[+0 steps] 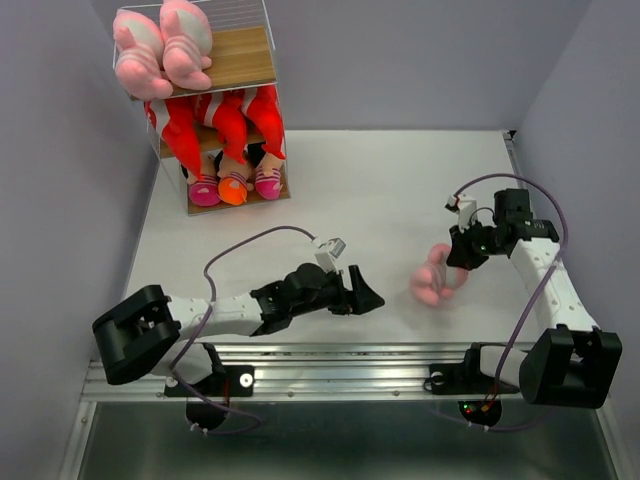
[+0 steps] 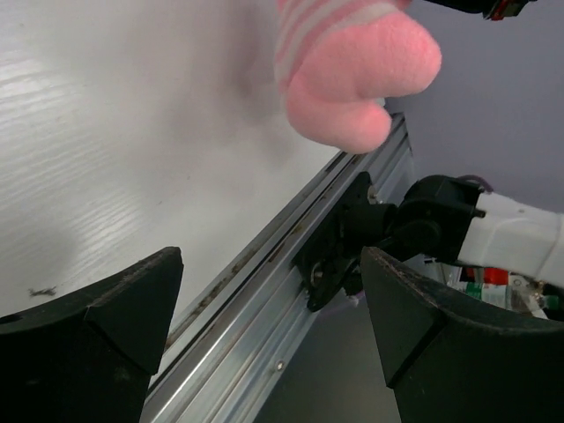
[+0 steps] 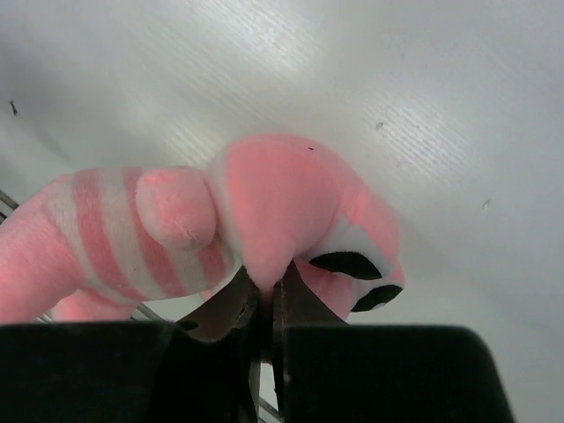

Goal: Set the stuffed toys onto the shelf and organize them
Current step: Grab a stuffed toy with the right arm, then pass the stuffed toy from the right arm to the left

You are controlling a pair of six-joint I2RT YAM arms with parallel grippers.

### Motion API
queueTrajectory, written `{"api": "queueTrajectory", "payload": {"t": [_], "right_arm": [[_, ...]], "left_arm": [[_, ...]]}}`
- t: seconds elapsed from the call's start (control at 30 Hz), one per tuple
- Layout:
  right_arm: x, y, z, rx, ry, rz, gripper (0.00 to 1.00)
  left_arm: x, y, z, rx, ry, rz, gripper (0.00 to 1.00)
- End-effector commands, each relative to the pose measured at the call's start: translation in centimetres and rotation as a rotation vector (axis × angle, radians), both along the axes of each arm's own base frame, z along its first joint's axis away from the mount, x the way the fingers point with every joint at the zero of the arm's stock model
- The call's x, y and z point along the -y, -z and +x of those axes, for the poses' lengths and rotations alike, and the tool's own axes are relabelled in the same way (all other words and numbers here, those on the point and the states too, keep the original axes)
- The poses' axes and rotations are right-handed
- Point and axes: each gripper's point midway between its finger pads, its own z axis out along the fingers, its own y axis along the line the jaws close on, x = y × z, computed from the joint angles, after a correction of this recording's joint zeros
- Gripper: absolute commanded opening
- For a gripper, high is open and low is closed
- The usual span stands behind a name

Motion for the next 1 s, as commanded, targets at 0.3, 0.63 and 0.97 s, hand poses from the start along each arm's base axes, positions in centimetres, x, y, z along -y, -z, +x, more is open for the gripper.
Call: {"api": "queueTrajectory", "payload": {"t": [0.3,0.63,0.97], "right_arm": [[-1.1,-4.3,4.6,0.27,0.086,0.096,0.01],[-2.4,-5.4,4.2,0.366,0.016,0.055,0.01],[-3.9,-4.9,3.2,0.407,-0.054,0.029,0.01]], "left_arm": [[6.8,-7.8,3.4,-0.059,-0.164,-0.188,0.92],[10.5,-5.0,4.8,-0.159,-0.217,-0.042,0.86],[10.8,-4.5,6.1,-0.17,-0.302,0.024,0.79]]}}
